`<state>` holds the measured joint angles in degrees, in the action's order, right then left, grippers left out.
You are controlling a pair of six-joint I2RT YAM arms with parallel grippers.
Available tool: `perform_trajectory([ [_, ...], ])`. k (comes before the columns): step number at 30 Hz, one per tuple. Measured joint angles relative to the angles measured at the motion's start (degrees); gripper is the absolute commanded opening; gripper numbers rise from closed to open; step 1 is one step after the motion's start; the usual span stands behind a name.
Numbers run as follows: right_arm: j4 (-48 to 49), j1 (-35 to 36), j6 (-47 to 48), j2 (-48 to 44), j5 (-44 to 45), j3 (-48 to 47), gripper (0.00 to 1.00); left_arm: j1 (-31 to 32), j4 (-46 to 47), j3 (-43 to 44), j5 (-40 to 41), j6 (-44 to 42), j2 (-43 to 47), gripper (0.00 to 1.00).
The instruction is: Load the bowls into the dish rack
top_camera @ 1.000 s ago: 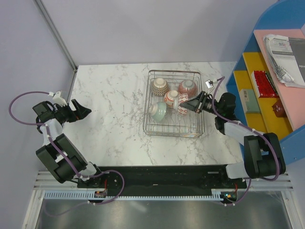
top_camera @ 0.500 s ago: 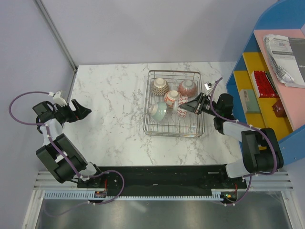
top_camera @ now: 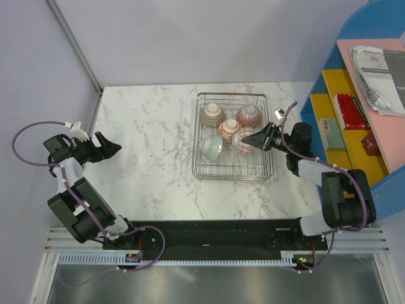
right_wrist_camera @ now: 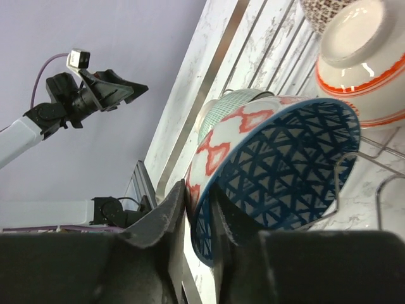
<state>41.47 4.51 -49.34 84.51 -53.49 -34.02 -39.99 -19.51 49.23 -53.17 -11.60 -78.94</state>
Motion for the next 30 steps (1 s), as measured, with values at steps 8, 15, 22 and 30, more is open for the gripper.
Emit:
perform_trajectory([
  [8,-7.0,-2.2,4.2,1.2,1.7,-2.0,0.50,0.0,0.0,0.0,0.0,0.0,0.0,0.99],
  [15,-14.9,-2.3,8.9,2.3,5.1,-4.5,0.57,0.0,0.0,0.0,-0.2,0.0,0.0,0.99],
  [22,-22.4,-1.8,12.9,2.9,6.6,-7.0,0.59,0.0,0.0,-0.2,-0.9,0.0,0.0,1.00],
  [30,-34.3,-1.6,19.4,4.9,9.5,-13.6,0.67,0.0,0.0,-0.4,-1.0,0.0,0.0,0.99],
])
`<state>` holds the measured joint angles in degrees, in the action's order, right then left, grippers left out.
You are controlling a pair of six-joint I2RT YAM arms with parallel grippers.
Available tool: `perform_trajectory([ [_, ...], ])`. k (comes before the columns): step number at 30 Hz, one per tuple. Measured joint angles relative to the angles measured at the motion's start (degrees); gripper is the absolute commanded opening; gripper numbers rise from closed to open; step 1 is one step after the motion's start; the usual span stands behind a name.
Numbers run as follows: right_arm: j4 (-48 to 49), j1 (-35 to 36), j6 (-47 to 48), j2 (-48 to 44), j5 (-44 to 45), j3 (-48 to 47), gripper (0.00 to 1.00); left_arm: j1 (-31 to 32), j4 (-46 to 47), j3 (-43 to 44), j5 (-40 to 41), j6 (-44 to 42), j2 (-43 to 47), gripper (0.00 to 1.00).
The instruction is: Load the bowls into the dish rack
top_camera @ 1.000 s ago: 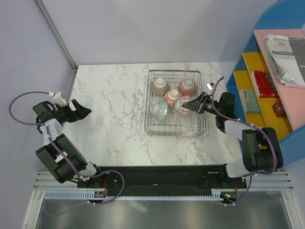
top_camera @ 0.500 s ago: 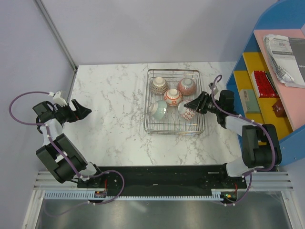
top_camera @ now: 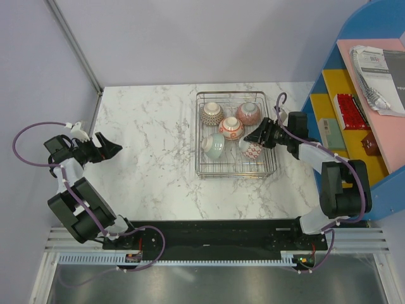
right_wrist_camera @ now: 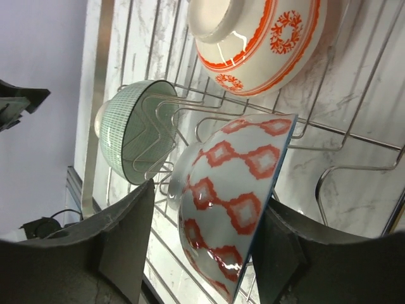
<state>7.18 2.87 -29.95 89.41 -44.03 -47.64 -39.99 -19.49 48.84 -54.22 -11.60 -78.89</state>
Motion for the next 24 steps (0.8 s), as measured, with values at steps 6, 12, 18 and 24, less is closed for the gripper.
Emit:
perform_trajectory([
  [6,-7.6,0.3,4.3,0.7,4.6,-3.9,0.73,0.0,0.0,-0.2,-0.1,0.0,0.5,0.99],
  [12,-18.2,2.3,8.0,1.9,12.1,-9.9,0.75,0.0,0.0,-0.2,-0.2,0.0,0.9,0.99],
  [18,-25.0,5.2,11.3,3.8,18.9,-15.0,0.76,0.0,0.0,-0.3,-0.2,0.0,0.9,0.99],
  [24,-29.3,7.6,13.6,5.0,24.4,-18.0,0.82,0.0,0.0,-0.5,-0.2,0.0,0.9,0.99],
])
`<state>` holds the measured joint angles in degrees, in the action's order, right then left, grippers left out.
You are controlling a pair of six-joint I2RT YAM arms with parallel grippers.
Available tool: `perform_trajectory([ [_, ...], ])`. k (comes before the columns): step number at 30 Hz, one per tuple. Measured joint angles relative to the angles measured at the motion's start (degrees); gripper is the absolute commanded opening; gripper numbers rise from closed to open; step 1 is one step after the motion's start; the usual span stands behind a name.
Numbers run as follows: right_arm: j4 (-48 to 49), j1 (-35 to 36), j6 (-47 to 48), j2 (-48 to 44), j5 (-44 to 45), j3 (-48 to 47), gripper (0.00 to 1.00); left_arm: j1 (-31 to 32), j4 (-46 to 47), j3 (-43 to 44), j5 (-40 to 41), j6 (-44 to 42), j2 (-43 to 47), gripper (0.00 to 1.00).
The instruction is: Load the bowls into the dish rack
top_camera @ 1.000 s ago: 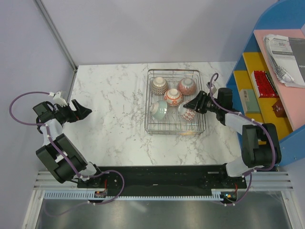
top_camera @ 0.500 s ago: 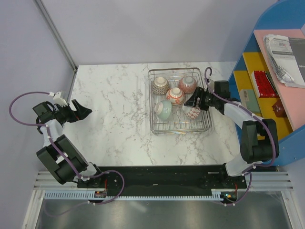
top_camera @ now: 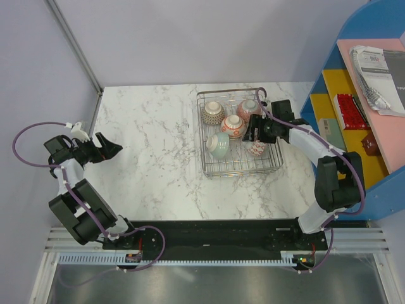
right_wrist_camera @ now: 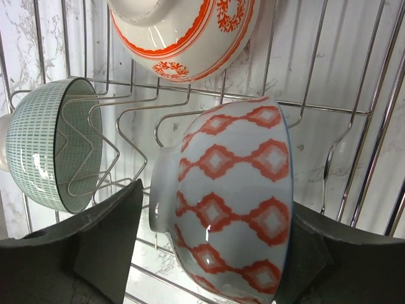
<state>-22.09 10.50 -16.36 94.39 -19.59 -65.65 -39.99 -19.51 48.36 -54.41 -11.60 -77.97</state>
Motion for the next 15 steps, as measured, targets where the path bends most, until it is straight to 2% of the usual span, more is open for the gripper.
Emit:
perform_trajectory([
  [2,-0.3,0.3,0.3,0.1,0.5,-0.2,0.87,0.0,0.0,0.0,0.0,0.0,0.2,0.99],
  [4,-0.3,0.6,0.4,0.1,0.6,-0.4,0.98,0.0,0.0,0.0,0.0,0.0,0.4,0.99],
  [10,-2.0,0.9,0.9,0.3,0.7,-1.9,0.98,0.0,0.0,0.0,-0.1,0.0,0.7,0.99],
  [15,-8.3,0.9,2.3,2.9,2.4,-7.3,0.98,0.0,0.0,0.0,-0.1,0.0,0.8,0.99],
])
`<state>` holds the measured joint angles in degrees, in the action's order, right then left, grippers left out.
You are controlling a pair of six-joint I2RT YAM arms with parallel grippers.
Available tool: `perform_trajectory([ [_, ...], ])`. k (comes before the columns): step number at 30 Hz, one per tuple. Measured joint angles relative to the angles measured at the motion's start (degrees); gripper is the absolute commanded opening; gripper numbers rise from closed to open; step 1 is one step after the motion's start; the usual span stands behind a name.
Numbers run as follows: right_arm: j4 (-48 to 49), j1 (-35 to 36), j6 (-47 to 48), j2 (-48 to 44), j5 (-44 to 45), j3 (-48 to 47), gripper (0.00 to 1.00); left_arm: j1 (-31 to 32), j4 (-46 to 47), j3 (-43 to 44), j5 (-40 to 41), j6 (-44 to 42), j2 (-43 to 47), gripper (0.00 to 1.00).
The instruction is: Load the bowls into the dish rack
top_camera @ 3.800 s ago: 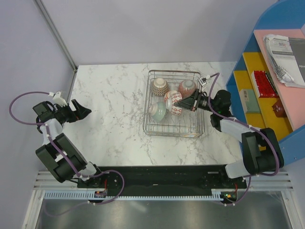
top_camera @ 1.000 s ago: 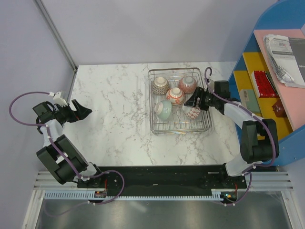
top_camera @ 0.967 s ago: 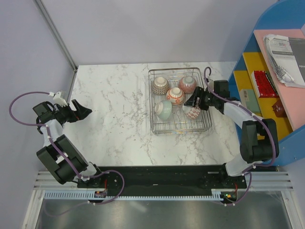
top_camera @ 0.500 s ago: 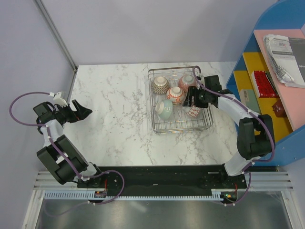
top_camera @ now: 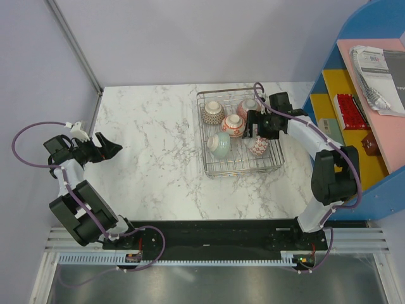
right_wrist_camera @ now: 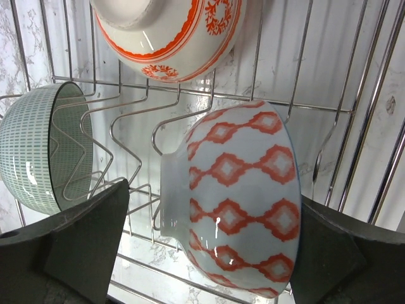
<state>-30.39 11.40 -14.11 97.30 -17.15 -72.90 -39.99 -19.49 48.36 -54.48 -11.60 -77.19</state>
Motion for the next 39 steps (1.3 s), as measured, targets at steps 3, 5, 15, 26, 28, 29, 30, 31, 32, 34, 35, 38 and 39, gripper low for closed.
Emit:
perform_trajectory([
  [3,-2.1,-0.4,1.2,2.3,-0.3,-2.8,0.98,0.0,0.0,0.0,0.0,0.0,0.0,0.99],
  [5,-3.1,-0.4,2.2,3.2,-0.7,-3.4,0.98,0.0,0.0,0.0,0.0,0.0,0.0,0.99],
  [15,-12.4,-0.1,7.3,6.1,-0.3,-9.8,0.98,0.0,0.0,0.0,0.0,0.0,0.0,0.99],
  [26,-19.7,0.9,12.0,7.0,7.2,-15.2,0.98,0.0,0.0,0.0,0.0,0.0,0.5,0.99],
  [28,-20.5,1.2,12.4,7.0,8.6,-15.6,0.98,0.0,0.0,0.0,0.0,0.0,0.7,0.99],
  [29,-20.7,1.2,12.5,7.0,8.9,-15.8,0.98,0.0,0.0,0.0,0.0,0.0,0.8,0.99],
  [30,-21.0,1.3,12.7,7.0,9.3,-16.2,0.98,0.0,0.0,0.0,0.0,0.0,0.9,0.99],
  [31,-21.2,1.4,13.1,7.0,9.5,-16.7,0.98,0.0,0.0,0.0,0.0,0.0,0.9,0.99],
  [32,-21.4,1.5,13.5,7.0,9.7,-17.3,0.98,0.0,0.0,0.0,0.0,0.0,0.9,0.99],
  [34,-21.6,1.5,14.0,6.8,9.8,-18.6,0.98,0.0,0.0,0.0,0.0,0.0,0.9,0.99],
  [35,-21.6,1.5,14.2,6.6,9.8,-19.2,0.98,0.0,0.0,0.0,0.0,0.0,0.9,1.00],
  [38,-22.0,1.5,14.6,5.9,10.3,-21.6,0.98,0.0,0.0,0.0,-0.1,0.0,0.9,0.99],
  [39,-22.0,1.5,14.6,5.6,10.8,-22.3,0.98,0.0,0.0,0.0,-0.1,0.0,0.9,0.99],
])
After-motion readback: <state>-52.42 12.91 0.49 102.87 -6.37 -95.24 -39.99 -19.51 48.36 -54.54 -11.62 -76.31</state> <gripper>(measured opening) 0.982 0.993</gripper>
